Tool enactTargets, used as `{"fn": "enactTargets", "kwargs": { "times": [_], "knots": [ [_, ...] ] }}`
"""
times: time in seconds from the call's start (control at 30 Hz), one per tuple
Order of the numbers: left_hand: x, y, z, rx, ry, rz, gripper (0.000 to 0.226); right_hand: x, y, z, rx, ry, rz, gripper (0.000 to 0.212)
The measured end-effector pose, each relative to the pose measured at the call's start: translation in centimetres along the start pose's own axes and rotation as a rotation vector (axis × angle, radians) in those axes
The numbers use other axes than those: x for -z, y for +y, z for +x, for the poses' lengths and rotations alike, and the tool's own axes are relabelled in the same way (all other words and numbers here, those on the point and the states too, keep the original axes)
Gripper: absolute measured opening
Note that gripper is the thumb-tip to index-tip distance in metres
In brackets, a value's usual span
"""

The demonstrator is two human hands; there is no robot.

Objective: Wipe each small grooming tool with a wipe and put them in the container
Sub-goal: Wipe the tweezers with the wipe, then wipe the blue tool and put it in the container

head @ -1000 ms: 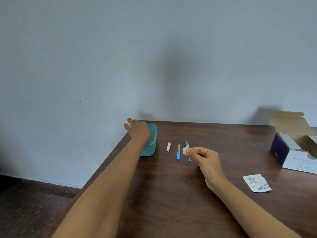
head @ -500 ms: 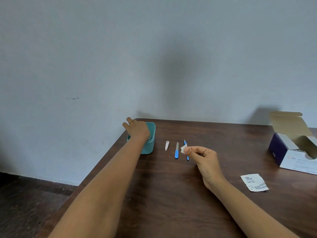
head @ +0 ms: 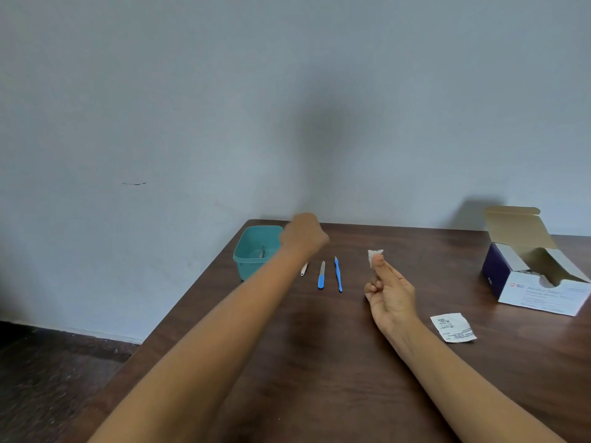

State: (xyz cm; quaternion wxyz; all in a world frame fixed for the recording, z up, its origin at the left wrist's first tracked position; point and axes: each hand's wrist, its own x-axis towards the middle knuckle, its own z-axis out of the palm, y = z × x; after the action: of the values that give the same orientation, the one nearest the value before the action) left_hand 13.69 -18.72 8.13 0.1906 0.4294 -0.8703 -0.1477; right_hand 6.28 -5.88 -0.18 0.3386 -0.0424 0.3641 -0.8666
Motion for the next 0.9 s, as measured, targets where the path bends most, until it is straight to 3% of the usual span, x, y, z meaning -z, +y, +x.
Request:
{"fn": "enactTargets", "kwargs": {
  "times": [0.07,0.23,0.53,0.7,0.8,0.9],
  "knots": [
    [-1.9,0.8,-1.5,0.022,-0.092,0.028,0.018,0.1,0.0,0.0,0.007,0.015,0.044,0.004],
    [-5.2,2.0,-3.6,0.021,-0.128,0.202,0.041,0.2,-0.2,0.0,0.019,0.021,0.082,0.004],
    [-6.3,3.1,-4.7,0.065,-0.132,0.400,0.029,0.4,-0.6,0.4,-0.003,0.043,0.130,0.008],
    [-6.3,3.3,-5.9,-0.033,-0.180,0.468,0.031,0.5,-0.5,0.4,0.003,0.016,0.137,0.006],
    [-6.2,3.1,-7.3,-0.042,-0.162,0.368,0.031,0.8,-0.6,0.1,-0.008,0.001,0.143,0.005],
    [-5.7,2.5,-8.8,-0.008,-0.073,0.086,0.024,0.9,-0.7,-0.3,-0.028,-0.036,0.145,0.004]
  ]
}}
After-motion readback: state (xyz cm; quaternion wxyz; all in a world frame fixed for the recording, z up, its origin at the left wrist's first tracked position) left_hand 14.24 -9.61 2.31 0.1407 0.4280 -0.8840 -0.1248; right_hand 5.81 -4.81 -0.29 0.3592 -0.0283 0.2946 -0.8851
